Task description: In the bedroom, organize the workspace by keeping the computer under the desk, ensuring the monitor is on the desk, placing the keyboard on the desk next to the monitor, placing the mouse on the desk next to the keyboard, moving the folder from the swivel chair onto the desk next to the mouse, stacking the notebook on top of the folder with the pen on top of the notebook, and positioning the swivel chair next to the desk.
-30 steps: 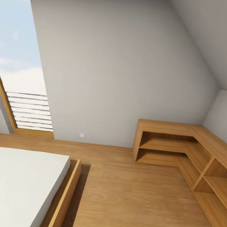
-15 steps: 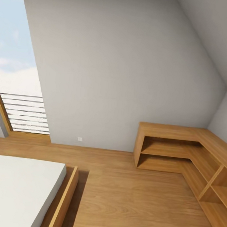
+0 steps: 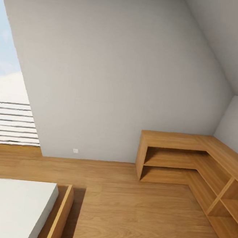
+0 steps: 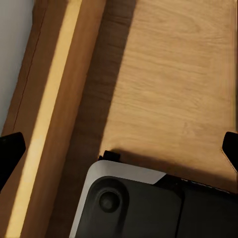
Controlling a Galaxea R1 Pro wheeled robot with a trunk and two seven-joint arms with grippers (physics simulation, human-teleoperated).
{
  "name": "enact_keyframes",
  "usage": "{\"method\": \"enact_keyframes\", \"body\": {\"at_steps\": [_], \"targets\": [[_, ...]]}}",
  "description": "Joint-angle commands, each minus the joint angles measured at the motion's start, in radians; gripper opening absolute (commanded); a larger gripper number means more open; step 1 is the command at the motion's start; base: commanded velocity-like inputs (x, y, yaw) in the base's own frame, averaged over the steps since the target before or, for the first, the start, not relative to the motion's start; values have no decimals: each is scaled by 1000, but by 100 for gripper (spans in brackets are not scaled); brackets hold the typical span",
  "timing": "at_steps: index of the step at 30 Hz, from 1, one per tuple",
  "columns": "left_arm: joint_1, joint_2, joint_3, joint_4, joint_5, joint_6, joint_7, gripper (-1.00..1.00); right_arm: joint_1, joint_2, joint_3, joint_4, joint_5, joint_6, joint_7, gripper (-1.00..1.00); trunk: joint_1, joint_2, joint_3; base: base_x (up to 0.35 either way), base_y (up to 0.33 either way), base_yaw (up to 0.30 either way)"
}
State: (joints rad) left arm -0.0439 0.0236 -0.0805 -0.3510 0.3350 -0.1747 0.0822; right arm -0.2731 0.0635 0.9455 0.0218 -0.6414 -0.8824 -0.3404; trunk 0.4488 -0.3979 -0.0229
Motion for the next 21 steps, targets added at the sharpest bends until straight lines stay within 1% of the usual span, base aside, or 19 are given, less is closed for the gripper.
{"method": "enact_keyframes", "body": {"at_steps": [1,5,9,21], "targets": [[-1,1,-8,0,6,-3,7,100,-1,1,8,2,0,-1,-5,100,1,-2,-2,329,0,-233],[-1,1,-8,0,6,-3,7,100,-1,0,7,2,0,-1,23,100,1,-2,-2,329,0,-241],[-1,1,-8,0,6,-3,7,100,-1,-1,7,2,0,-1,36,100,1,-2,-2,329,0,-245],[-1,1,-8,0,6,-3,7,100,-1,-1,7,2,0,-1,42,100,1,-2,-2,329,0,-258]]}}
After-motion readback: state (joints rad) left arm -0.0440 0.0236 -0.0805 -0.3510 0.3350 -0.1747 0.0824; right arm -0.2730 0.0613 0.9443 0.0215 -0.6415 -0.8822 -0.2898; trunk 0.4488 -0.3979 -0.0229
